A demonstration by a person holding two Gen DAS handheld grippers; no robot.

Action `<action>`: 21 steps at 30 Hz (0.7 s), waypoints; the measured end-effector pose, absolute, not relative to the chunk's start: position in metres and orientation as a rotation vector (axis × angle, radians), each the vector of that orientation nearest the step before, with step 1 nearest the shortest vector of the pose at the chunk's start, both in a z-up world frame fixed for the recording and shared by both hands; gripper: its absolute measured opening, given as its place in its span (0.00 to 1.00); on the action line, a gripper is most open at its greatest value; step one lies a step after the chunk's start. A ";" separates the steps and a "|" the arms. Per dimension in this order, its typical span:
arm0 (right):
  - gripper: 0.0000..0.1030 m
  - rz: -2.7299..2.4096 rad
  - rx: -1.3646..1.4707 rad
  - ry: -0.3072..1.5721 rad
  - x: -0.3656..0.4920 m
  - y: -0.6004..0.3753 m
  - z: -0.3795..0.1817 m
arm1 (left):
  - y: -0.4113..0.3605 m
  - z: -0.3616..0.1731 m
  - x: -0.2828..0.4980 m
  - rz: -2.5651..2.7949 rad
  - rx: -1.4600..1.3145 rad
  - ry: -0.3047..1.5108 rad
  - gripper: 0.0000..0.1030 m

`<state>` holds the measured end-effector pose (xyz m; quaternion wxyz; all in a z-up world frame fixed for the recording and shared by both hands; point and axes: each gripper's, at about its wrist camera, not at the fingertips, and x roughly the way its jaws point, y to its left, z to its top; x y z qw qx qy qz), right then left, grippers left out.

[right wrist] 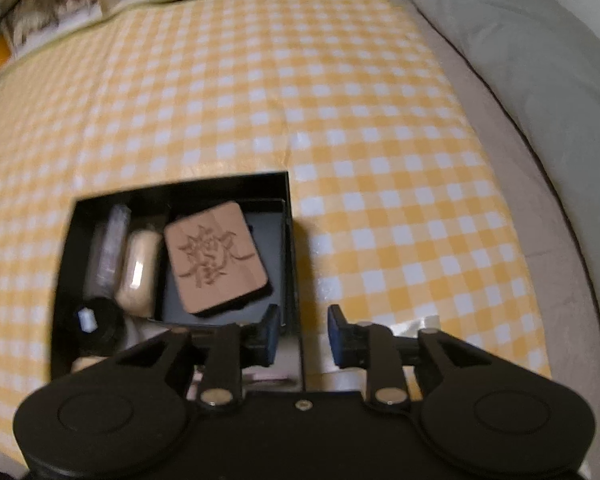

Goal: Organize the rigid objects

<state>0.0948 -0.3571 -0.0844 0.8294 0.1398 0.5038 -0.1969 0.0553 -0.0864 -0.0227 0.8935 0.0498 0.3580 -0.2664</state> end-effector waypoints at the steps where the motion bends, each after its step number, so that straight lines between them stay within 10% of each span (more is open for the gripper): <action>1: 0.33 -0.416 0.291 1.056 0.090 -0.354 -0.078 | -0.085 -0.021 0.055 -0.546 0.104 0.737 1.00; 21: 0.97 -0.469 0.211 0.651 -0.076 -0.265 0.014 | -0.065 -0.004 0.039 -0.517 0.064 0.659 1.00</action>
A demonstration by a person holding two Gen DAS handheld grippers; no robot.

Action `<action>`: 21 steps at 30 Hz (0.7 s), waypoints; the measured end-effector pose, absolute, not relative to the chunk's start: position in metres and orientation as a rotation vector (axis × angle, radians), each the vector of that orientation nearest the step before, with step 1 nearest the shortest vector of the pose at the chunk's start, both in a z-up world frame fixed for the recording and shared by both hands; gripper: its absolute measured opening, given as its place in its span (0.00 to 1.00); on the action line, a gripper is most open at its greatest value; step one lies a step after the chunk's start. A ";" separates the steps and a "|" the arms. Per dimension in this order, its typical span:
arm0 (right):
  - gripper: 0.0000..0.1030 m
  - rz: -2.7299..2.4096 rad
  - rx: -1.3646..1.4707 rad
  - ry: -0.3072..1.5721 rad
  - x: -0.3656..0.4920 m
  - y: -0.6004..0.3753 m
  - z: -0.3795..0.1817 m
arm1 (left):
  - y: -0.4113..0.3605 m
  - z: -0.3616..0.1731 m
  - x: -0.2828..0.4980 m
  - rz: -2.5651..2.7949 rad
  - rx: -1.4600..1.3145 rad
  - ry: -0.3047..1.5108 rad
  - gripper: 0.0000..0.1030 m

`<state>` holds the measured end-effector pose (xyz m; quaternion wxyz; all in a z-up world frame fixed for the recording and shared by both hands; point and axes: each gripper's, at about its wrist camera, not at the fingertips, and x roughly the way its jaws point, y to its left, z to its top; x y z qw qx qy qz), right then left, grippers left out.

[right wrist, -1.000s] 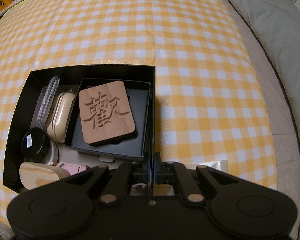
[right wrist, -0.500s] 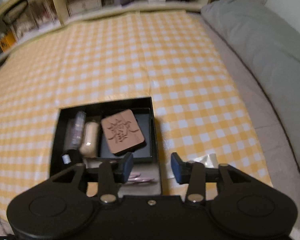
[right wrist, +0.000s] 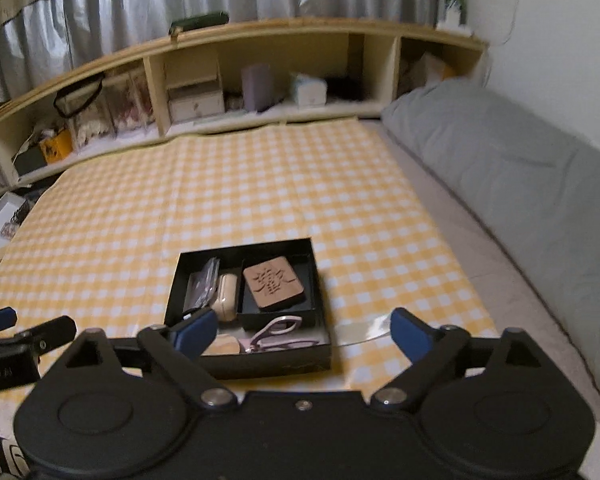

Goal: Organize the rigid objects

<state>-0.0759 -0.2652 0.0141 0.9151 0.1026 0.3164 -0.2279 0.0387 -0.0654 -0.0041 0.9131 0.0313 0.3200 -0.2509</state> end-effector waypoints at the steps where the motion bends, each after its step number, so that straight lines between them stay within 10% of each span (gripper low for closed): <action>1: 0.97 -0.480 0.203 0.642 -0.079 -0.259 0.014 | -0.064 -0.004 0.037 -0.515 0.063 0.656 1.00; 21: 0.98 -0.573 0.125 0.472 -0.114 -0.220 -0.007 | -0.051 -0.008 0.008 -0.473 0.135 0.561 1.00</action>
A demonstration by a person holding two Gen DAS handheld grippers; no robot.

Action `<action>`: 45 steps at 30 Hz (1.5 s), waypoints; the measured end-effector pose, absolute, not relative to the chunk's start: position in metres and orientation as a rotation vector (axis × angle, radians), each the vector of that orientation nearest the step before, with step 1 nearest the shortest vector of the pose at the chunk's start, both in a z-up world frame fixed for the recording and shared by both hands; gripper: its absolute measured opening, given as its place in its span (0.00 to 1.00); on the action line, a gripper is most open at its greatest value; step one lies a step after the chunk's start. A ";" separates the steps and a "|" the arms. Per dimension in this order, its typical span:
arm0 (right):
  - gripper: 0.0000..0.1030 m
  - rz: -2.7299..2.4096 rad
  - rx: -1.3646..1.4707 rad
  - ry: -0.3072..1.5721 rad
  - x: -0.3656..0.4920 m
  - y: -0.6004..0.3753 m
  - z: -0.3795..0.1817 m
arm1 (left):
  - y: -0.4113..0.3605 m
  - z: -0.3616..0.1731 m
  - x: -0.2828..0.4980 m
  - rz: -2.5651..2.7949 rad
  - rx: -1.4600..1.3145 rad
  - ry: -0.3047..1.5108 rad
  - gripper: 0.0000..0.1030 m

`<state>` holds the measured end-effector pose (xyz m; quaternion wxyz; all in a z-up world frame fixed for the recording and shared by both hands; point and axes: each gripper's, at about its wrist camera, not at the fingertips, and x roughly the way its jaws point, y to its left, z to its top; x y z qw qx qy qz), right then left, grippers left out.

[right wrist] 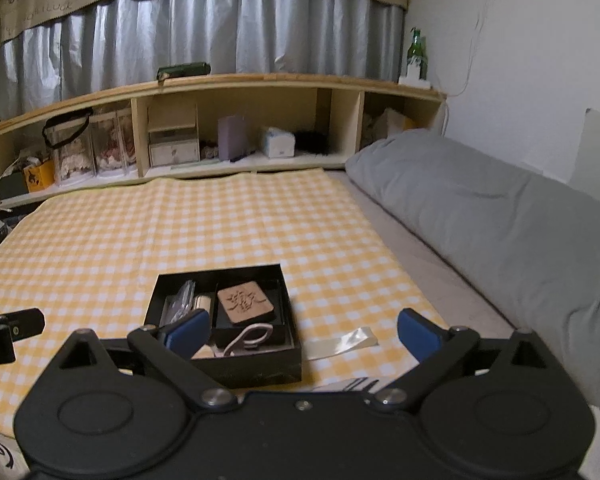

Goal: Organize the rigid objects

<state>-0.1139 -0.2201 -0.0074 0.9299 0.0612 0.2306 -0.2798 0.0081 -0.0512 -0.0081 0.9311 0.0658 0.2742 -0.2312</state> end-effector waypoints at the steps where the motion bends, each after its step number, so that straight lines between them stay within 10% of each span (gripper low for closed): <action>1: 0.98 -0.566 0.127 0.471 -0.114 -0.220 -0.008 | -0.051 -0.008 0.008 -0.473 0.134 0.560 1.00; 45: 0.98 -0.561 0.144 0.463 -0.114 -0.220 -0.008 | -0.049 -0.007 0.009 -0.471 0.139 0.551 1.00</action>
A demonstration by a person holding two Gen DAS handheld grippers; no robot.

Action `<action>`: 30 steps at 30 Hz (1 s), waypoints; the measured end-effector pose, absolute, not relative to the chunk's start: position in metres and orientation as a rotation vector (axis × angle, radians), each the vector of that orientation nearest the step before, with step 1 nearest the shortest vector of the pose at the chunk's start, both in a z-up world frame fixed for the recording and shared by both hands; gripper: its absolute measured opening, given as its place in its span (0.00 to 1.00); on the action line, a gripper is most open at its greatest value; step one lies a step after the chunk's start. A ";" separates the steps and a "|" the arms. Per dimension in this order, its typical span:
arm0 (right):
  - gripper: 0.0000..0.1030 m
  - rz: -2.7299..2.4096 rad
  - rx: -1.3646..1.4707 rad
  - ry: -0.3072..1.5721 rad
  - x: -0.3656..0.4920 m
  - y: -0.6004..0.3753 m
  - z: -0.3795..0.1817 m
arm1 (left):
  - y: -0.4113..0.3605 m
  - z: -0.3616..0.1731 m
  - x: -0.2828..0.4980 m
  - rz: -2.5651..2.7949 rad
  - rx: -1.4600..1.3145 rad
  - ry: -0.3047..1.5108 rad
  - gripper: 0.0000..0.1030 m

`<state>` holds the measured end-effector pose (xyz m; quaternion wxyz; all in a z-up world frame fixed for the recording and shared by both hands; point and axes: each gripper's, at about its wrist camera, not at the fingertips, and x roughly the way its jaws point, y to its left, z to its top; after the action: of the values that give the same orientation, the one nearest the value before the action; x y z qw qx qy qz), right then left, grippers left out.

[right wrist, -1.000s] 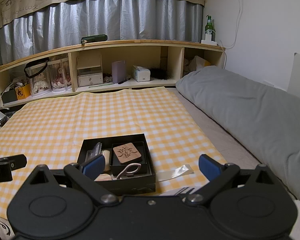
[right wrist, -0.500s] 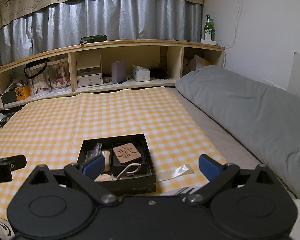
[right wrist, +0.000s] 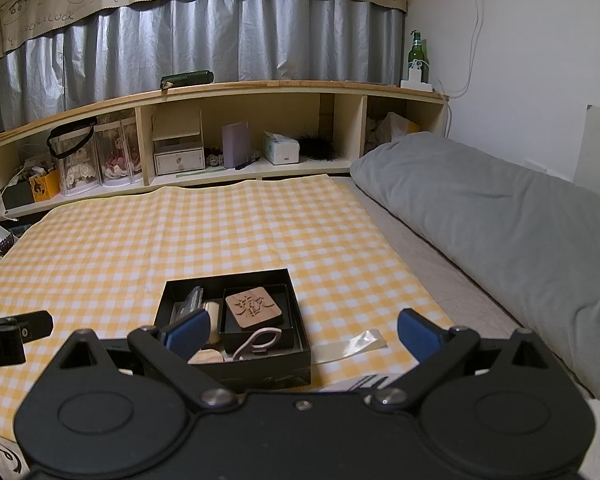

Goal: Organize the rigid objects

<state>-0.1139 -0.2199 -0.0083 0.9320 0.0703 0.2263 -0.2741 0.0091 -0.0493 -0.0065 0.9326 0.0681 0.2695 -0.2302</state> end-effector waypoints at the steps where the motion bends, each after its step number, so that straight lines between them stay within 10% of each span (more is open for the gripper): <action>1: 0.98 -0.561 0.144 0.464 -0.114 -0.220 -0.008 | -0.049 -0.007 0.009 -0.471 0.140 0.551 1.00; 30: 0.98 -0.565 0.148 0.456 -0.114 -0.219 -0.005 | -0.047 -0.007 0.009 -0.466 0.138 0.553 1.00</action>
<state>-0.1144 -0.2189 -0.0050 0.9321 0.0724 0.2229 -0.2760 0.0093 -0.0469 -0.0072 0.9330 0.0674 0.2704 -0.2278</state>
